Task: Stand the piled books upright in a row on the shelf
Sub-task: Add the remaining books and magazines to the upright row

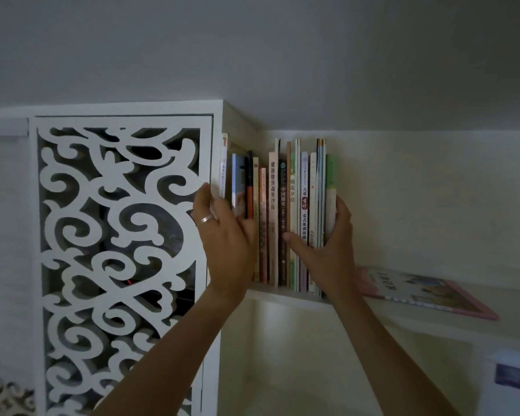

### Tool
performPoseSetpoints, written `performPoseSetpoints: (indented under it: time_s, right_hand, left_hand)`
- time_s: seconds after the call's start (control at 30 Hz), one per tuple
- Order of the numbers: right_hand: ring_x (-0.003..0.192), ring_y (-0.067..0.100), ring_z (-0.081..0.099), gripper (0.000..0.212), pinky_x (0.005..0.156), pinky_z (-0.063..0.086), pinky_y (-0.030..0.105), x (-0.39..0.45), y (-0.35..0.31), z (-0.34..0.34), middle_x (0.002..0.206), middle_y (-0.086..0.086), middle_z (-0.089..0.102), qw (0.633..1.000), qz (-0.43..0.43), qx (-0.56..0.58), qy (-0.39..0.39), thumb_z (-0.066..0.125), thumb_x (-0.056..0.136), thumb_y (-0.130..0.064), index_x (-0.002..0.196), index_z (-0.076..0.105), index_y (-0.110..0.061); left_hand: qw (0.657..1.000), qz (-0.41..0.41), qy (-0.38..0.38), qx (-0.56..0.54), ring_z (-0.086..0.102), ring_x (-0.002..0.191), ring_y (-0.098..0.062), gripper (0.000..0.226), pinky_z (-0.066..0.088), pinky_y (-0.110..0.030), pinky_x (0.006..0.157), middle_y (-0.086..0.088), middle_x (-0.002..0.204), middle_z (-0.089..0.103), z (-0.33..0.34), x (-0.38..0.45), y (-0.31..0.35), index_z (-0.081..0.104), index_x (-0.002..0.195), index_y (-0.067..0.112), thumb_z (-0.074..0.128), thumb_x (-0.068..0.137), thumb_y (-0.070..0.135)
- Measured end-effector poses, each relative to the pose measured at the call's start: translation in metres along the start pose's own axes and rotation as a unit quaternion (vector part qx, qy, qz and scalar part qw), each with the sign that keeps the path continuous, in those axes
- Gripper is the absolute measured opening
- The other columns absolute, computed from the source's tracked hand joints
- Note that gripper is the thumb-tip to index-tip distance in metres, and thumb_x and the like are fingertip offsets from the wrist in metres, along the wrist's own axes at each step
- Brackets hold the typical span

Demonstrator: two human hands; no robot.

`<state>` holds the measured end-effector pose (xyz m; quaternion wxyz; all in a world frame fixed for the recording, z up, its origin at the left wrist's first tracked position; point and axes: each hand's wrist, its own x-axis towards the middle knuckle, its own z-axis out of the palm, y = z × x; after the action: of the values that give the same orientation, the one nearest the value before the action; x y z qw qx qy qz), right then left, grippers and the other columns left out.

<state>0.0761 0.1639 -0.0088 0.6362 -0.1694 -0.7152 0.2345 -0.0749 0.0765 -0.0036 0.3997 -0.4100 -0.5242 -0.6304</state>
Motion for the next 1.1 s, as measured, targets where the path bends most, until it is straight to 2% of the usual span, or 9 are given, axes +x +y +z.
performPoseSetpoints:
  time_s: [0.1,0.2,0.37,0.53,0.67,0.8,0.93,1.03,1.1]
  right_hand:
    - [0.13,-0.006,0.035,0.114,0.099,0.047,0.026,0.0,-0.001,0.001,0.147,0.001,0.034,0.998,-0.013,-0.063,0.015,0.09,0.067,-0.05,0.158,0.022,-0.039]
    - [0.125,0.009,0.03,0.117,0.097,0.04,0.033,-0.001,-0.002,0.001,0.139,0.005,0.034,0.991,-0.014,-0.128,0.04,0.087,0.065,-0.061,0.159,0.02,-0.039]
    - [0.123,0.017,0.034,0.121,0.096,0.038,0.036,0.0,0.001,0.003,0.134,0.006,0.042,0.99,-0.019,-0.14,0.023,0.077,0.064,-0.076,0.161,0.016,-0.034]
    - [0.123,0.023,0.039,0.122,0.098,0.03,0.032,0.003,0.003,0.003,0.136,0.008,0.046,0.984,-0.017,-0.176,0.018,0.057,0.065,-0.089,0.162,0.017,-0.027]
    - [0.123,0.019,0.044,0.088,0.103,0.034,0.035,0.001,0.001,-0.01,0.138,0.003,0.048,0.993,0.009,-0.116,-0.035,0.046,0.089,-0.075,0.161,0.022,-0.031]
    - [0.118,0.003,0.062,0.039,0.106,0.051,0.044,-0.001,0.007,-0.058,0.127,-0.017,0.064,0.98,0.124,0.053,-0.143,0.051,0.099,-0.035,0.138,0.045,-0.039]
    - [0.138,0.015,0.05,0.052,0.115,0.043,0.044,-0.008,0.013,-0.089,0.153,-0.004,0.051,0.965,0.144,-0.055,-0.212,0.048,0.096,-0.006,0.144,0.05,-0.024]
    - [0.115,0.015,0.063,0.041,0.095,0.043,0.015,-0.011,0.01,-0.103,0.144,0.002,0.053,0.967,0.124,-0.17,-0.145,0.051,0.099,-0.005,0.138,0.058,-0.017]
    - [0.106,0.014,0.063,0.033,0.088,0.039,0.011,-0.012,0.013,-0.113,0.136,0.003,0.056,0.96,0.102,-0.217,-0.142,0.056,0.096,-0.007,0.125,0.066,-0.019]
  left_hand:
    - [0.992,0.024,-0.022,0.123,0.044,0.136,-0.037,0.036,0.044,-0.055,0.107,-0.023,0.148,0.044,-0.002,-0.008,0.003,0.054,0.128,0.006,0.056,0.102,0.031]
    - [0.99,-0.012,0.005,0.144,0.04,0.135,-0.035,0.03,0.042,-0.054,0.106,-0.021,0.146,0.044,-0.01,-0.011,0.005,0.062,0.126,0.01,0.058,0.105,0.031]
    - [0.999,-0.005,0.037,0.012,0.048,0.088,-0.011,0.014,0.055,-0.037,0.065,-0.015,0.125,0.051,-0.043,-0.009,0.047,0.056,0.114,0.01,0.05,0.107,0.019]
    - [0.994,0.047,0.069,-0.069,0.057,0.085,-0.012,0.008,0.05,-0.019,0.063,-0.009,0.104,0.062,-0.065,-0.007,0.102,0.045,0.113,0.017,0.045,0.107,0.022]
    - [0.983,0.0,0.025,-0.183,0.072,0.094,-0.015,0.01,0.063,-0.034,0.062,-0.004,0.111,0.069,-0.063,-0.005,0.134,0.042,0.116,0.029,0.046,0.108,0.026]
    - [0.974,-0.018,0.011,-0.227,0.072,0.102,-0.011,0.018,0.064,-0.027,0.07,0.001,0.116,0.067,-0.038,-0.006,0.158,0.041,0.117,0.038,0.047,0.108,0.024]
    - [0.988,-0.008,-0.017,-0.151,0.065,0.086,0.003,0.007,0.064,-0.029,0.063,0.013,0.107,0.058,0.011,-0.021,0.164,0.042,0.114,0.029,0.047,0.109,0.027]
    - [0.998,0.014,-0.015,-0.056,0.061,0.091,-0.013,0.011,0.061,-0.04,0.074,-0.001,0.108,0.057,0.047,-0.033,0.149,0.051,0.117,0.015,0.051,0.108,0.019]
    - [0.999,0.04,-0.019,0.015,0.057,0.111,-0.027,0.025,0.055,-0.045,0.094,-0.014,0.125,0.056,0.066,-0.042,0.133,0.055,0.125,0.006,0.057,0.101,0.011]
